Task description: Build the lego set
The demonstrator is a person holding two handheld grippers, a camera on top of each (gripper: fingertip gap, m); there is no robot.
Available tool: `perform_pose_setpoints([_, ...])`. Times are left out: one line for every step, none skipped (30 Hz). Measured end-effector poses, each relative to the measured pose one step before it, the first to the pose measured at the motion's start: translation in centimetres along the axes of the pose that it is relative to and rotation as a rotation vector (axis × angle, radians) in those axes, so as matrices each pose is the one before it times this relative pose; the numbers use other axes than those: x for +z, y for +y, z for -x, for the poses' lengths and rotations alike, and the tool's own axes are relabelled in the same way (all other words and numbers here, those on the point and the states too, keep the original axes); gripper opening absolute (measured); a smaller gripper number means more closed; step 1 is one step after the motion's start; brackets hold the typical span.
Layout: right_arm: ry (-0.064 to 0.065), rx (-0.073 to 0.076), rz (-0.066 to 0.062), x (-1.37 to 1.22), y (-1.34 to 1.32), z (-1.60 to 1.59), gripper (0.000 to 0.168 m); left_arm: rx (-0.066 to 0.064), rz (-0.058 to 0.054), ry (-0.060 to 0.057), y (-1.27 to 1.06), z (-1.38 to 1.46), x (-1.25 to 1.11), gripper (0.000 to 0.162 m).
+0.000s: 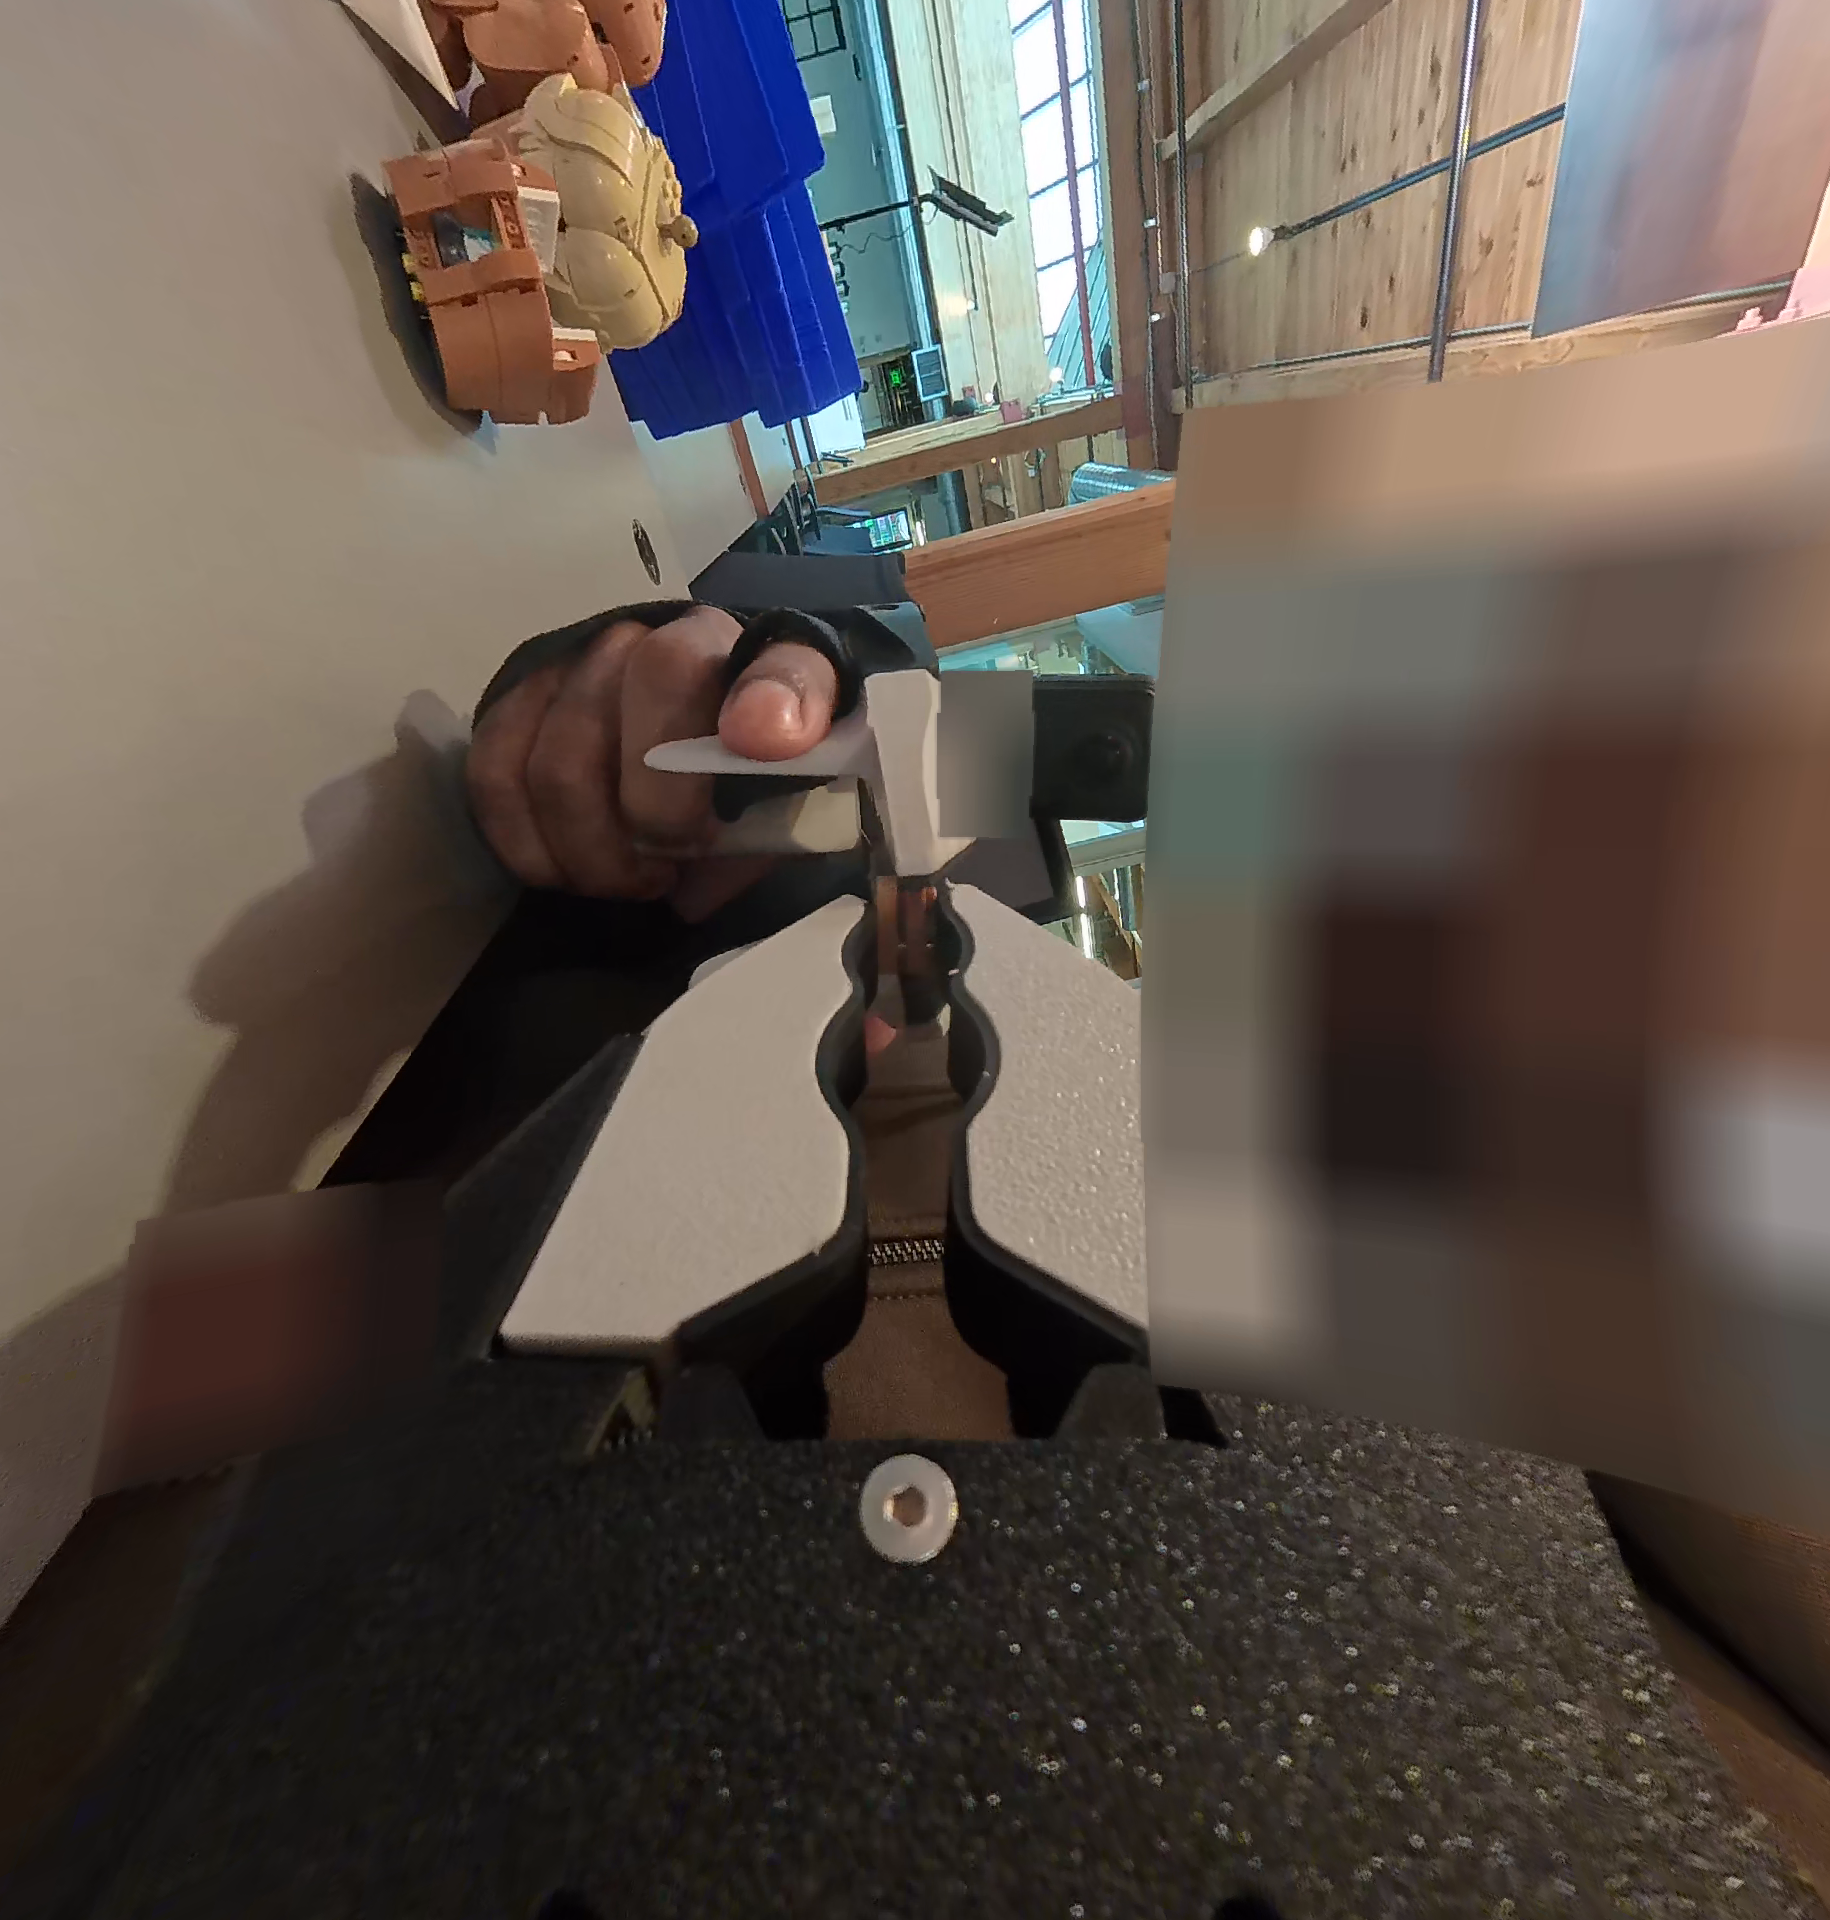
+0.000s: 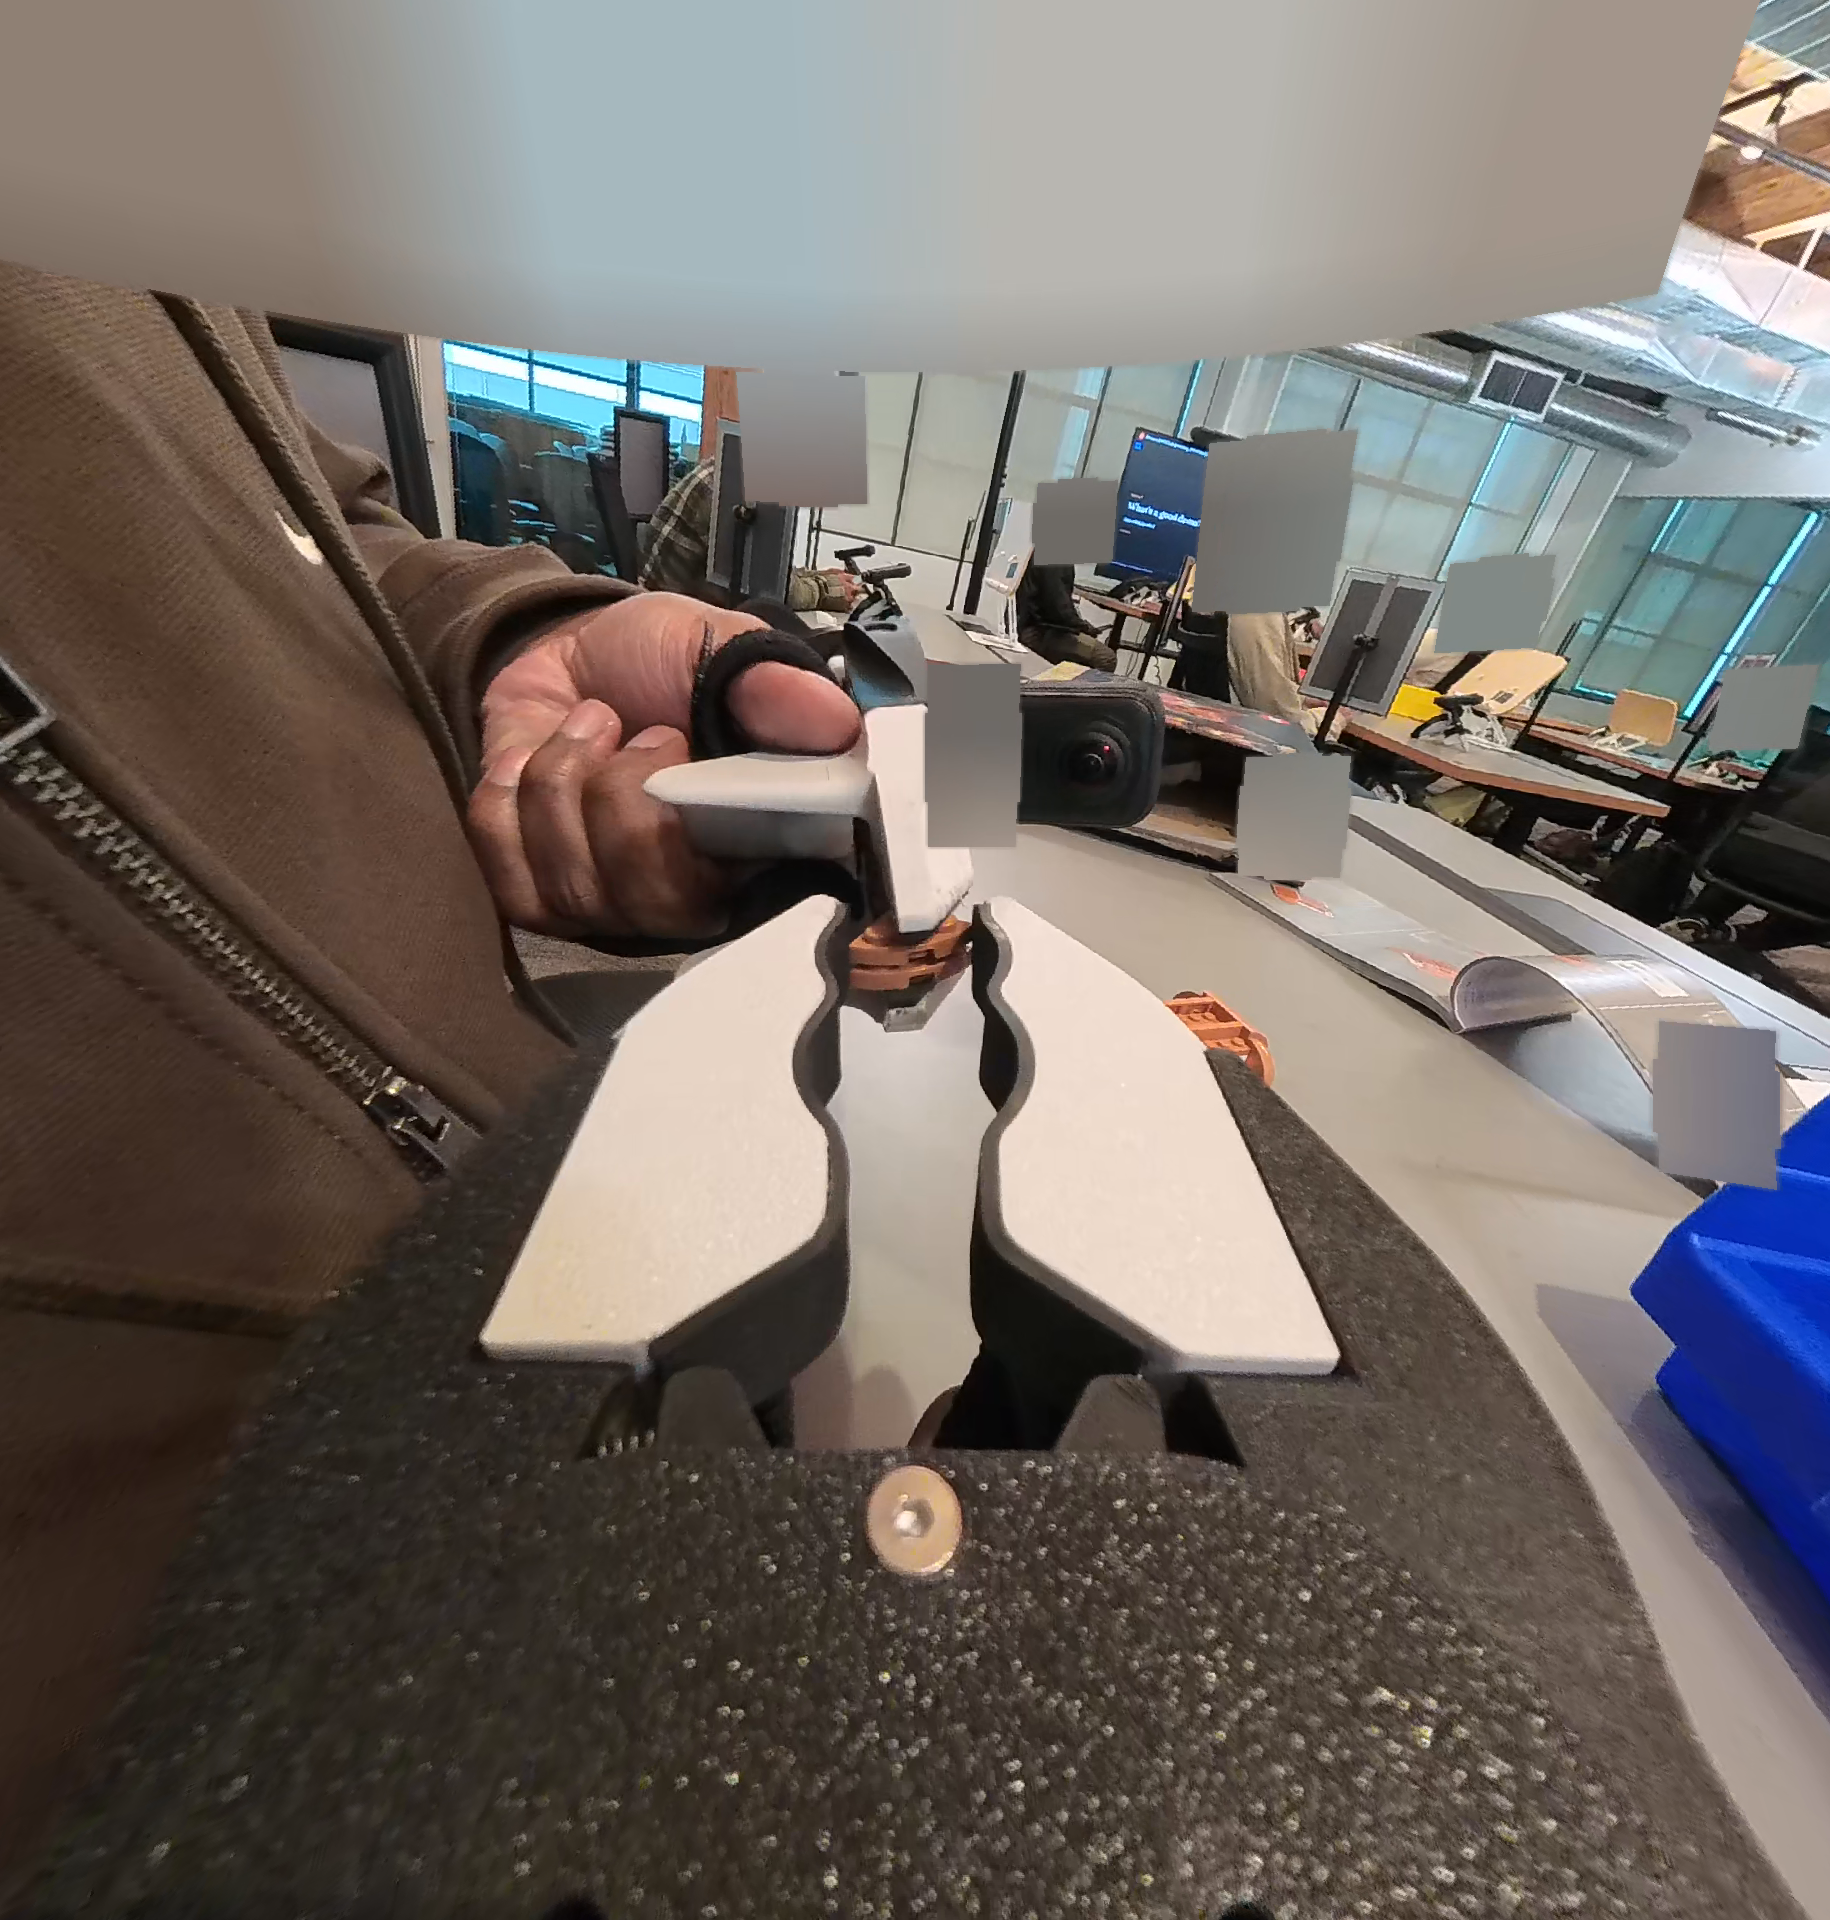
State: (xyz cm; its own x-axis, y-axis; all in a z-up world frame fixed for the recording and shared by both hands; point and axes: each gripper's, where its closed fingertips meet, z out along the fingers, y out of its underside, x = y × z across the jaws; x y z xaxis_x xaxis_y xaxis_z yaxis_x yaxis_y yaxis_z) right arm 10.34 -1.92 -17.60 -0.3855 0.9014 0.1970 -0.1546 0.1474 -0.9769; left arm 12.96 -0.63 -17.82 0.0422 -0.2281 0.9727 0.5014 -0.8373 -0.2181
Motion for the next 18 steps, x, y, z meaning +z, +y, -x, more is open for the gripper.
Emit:
perform_pose_setpoints([0.0018, -0.0008, 0.0004, 0.013, 0.014, -0.013, 0.022, 0.0013, -0.0016, -0.0003, -0.025, 0.021, -0.021, 0.01])
perform_pose_setpoints([0.0023, -0.0007, 0.0003, 0.015, 0.017, -0.04, 0.022, 0.0007, -0.0027, -0.0006, -0.028, 0.009, -0.008, 0.01])
perform_pose_setpoints([0.0016, 0.0001, -0.0008, 0.006, -0.01, -0.02, 0.022, 0.0027, -0.0013, 0.0003, -0.018, -0.006, -0.003, 0.01])
perform_pose_setpoints([0.0009, 0.0007, -0.0013, 0.004, -0.005, -0.014, 0.022, 0.003, -0.0012, 0.0007, -0.017, -0.009, -0.003, 0.01])
perform_pose_setpoints([0.0011, 0.0008, -0.0006, -0.004, -0.005, -0.027, 0.022, 0.0038, -0.0013, -0.0005, -0.018, -0.008, 0.007, 0.01])
perform_pose_setpoints([0.0026, 0.0003, 0.0001, 0.013, 0.006, -0.049, 0.022, 0.0076, -0.0021, -0.0019, -0.037, 0.008, -0.007, 0.01])
perform_pose_setpoints([0.0052, -0.0005, 0.0011, 0.001, 0.016, -0.075, 0.022, 0.0095, -0.0048, -0.0034, -0.078, 0.029, -0.009, 0.01])
perform_pose_setpoints([0.0065, 0.0001, 0.0009, 0.008, 0.016, -0.101, 0.022, 0.0098, -0.0106, -0.0042, -0.157, 0.035, -0.049, 0.01])
perform_pose_setpoints([0.0045, 0.0024, -0.0006, -0.005, -0.008, -0.093, 0.025, 0.0101, -0.0144, -0.0039, -0.232, 0.037, -0.079, 0.01])
perform_pose_setpoints([0.0021, 0.0049, -0.003, -0.022, -0.061, -0.056, 0.027, 0.0118, -0.013, 0.0001, -0.23, -0.019, -0.082, 0.009])
perform_pose_setpoints([0.0006, 0.0063, -0.0045, -0.032, -0.069, -0.047, 0.029, 0.0114, -0.0108, 0.0006, -0.181, -0.032, -0.076, 0.009])
perform_pose_setpoints([0.0016, 0.0069, -0.0045, -0.048, -0.079, -0.073, 0.03, 0.0118, -0.0096, 0.0024, -0.16, -0.064, -0.066, 0.009])
perform_pose_setpoints([0.0042, 0.0073, -0.0043, -0.054, -0.056, -0.11, 0.03, 0.0123, -0.0129, 0.006, -0.195, -0.113, -0.063, 0.009])
perform_pose_setpoints([0.0053, 0.0088, -0.0042, -0.053, -0.061, -0.137, 0.03, 0.013, -0.0131, 0.003, -0.205, -0.07, -0.082, 0.009])
perform_pose_setpoints([0.0057, 0.0105, -0.0053, -0.043, -0.064, -0.15, 0.031, 0.0142, -0.0061, 0.0032, -0.122, -0.052, -0.039, 0.009])
perform_pose_setpoints([0.008, 0.0124, -0.0047, -0.047, -0.064, -0.2, 0.032, 0.0147, -0.0036, 0.0078, -0.063, -0.113, -0.016, 0.009])
perform_pose_setpoints([0.0089, 0.0146, -0.0016, -0.031, 0.004, -0.23, 0.032, 0.0137, -0.001, 0.0052, -0.022, -0.084, 0.01, 0.009])
perform_pose_setpoints([0.0077, 0.0155, 0.0013, -0.012, 0.044, -0.222, 0.032, 0.0135, -0.0007, 0.0021, -0.011, -0.036, 0.016, 0.009])
